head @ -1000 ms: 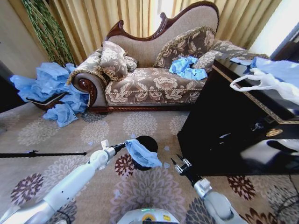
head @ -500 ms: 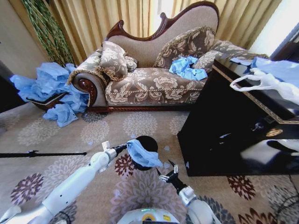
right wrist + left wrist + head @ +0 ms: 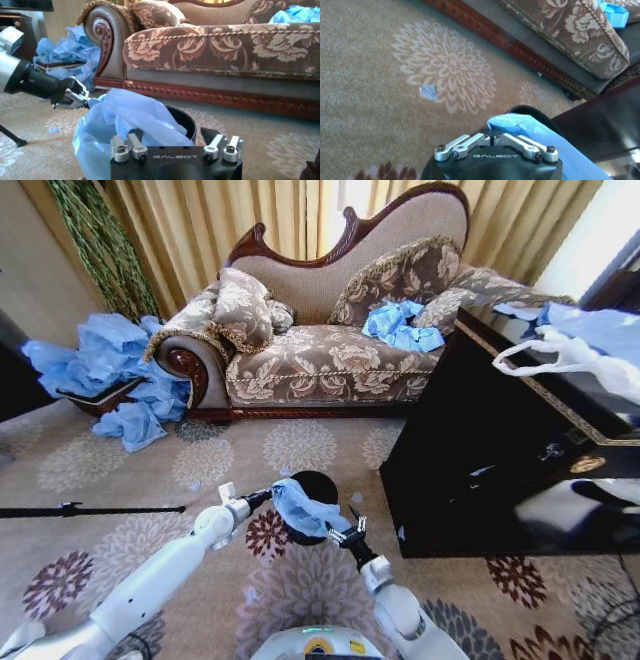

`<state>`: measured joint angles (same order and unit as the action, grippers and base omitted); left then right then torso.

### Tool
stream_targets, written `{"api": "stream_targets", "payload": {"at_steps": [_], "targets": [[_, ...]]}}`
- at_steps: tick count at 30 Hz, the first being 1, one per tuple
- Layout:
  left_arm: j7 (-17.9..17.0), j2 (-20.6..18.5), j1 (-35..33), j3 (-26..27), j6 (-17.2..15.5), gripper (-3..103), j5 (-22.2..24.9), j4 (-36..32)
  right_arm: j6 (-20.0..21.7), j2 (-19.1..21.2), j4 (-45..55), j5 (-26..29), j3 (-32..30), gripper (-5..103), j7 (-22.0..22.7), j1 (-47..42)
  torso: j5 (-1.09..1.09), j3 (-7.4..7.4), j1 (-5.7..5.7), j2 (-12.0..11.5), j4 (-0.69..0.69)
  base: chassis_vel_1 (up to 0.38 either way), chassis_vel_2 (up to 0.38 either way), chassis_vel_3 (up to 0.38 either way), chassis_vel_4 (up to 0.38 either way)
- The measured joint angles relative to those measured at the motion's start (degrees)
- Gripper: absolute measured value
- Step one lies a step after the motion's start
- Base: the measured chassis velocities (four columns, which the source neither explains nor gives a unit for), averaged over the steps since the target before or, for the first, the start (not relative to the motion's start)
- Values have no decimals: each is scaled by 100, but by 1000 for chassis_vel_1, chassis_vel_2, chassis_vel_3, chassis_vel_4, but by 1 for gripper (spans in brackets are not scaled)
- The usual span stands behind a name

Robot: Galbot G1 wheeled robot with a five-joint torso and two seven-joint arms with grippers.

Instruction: Place a garbage bag over the trash bin.

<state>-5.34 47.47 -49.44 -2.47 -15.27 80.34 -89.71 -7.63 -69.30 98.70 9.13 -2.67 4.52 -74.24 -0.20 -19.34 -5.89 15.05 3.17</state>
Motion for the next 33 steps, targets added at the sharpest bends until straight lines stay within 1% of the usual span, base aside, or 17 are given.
{"api": "stream_targets", "payload": {"at_steps": [2, 6, 8, 10, 11, 14, 15, 18, 20, 21, 26, 33], "targets": [[-1, 0, 1, 1, -1, 0, 2, 2, 12, -10, -14, 6, 0, 72, -17, 4, -1, 0, 0, 0, 0, 0, 0, 0, 0], [-4, -2, 4, 7, -2, 0, 18, 8, -25, -73, -126, -18, 20, 51, -64, 70, 0, 0, 0, 0, 0, 0, 0, 0, 0], [-5, -3, 5, 7, -2, 0, 22, 8, -32, -80, -133, -23, 20, 51, -66, 83, 0, 0, 0, 0, 0, 0, 0, 0, 0], [-8, -7, 15, 12, -2, 0, 38, 8, -31, -96, -136, -22, 37, 39, -62, 124, 0, 0, 0, 0, -1, 0, 0, 0, 0], [-8, -7, 15, 12, -2, 0, 38, 8, -31, -96, -136, -22, 37, 39, -62, 124, 0, 0, 0, 0, -1, 0, 0, 0, 0], [-15, -3, 21, 17, -2, 0, 48, 8, -22, -113, -149, -25, 36, 24, -38, 142, 0, 0, 0, 0, 0, 0, 0, 0, 0], [-15, -3, 21, 17, -2, 0, 48, 8, -22, -113, -149, -25, 36, 24, -38, 142, 0, 0, 0, 0, 0, 0, 0, 0, 0], [-19, 6, 9, 27, -1, 0, 48, 8, -18, -133, -180, -42, 32, 8, 19, 146, 0, 0, 0, 0, 0, 0, 0, 0, 0], [-20, 6, 5, 30, 1, 0, 48, 8, -18, -142, -202, -48, 29, 8, 37, 154, 0, 0, 0, 0, 0, 0, 0, 0, 0], [-20, 6, 4, 44, 4, 0, 48, 7, -18, -156, -235, -60, 26, 1, 78, 176, -1, 0, 0, 0, 0, 0, 0, 0, 0], [-20, 25, 15, 124, 9, 0, 48, 45, -4, -205, -360, -73, 24, 0, 169, 277, 0, 0, 0, 0, 0, 0, 0, 0, 0], [-14, 128, 64, 176, 34, 0, 23, 236, 13, -388, -786, -188, -54, 0, 353, 555, 0, 0, 1, 0, 0, 0, 0, 0, 0]]}}
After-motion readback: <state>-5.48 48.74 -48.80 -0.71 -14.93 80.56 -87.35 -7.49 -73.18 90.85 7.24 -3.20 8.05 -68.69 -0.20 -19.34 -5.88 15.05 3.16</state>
